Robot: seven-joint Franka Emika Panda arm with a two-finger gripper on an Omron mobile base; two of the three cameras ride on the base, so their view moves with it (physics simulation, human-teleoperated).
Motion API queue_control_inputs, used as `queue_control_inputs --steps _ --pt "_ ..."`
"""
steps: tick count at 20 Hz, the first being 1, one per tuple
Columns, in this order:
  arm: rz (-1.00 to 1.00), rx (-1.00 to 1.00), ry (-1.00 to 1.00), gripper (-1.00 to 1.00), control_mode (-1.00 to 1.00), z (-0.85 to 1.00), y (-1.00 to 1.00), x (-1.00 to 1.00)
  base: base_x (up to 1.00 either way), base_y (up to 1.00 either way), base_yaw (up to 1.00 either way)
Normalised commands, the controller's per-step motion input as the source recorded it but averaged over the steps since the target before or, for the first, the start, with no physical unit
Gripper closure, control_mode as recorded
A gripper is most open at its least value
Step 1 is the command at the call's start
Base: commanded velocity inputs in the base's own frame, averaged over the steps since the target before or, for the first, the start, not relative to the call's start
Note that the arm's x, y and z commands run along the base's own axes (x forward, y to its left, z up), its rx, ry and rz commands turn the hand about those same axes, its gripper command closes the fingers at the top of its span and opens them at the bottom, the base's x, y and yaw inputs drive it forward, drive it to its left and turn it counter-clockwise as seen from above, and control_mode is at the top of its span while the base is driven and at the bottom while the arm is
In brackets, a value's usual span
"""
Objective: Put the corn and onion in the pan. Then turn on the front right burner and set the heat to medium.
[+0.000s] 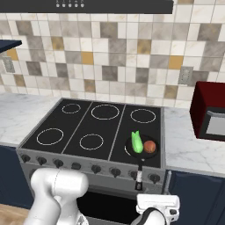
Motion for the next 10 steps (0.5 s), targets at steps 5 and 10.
queue_control_inputs --steps 5,10 --pt "-0.03 -0.01 -0.01 -1.0 -1.0 -0.13 0.03 0.01 0.0 0.0 0.0" --pt "0.0 0.0 -0.07 -1.0 -1.0 0.0 0.13 0.07 0.0 0.0 0.0"
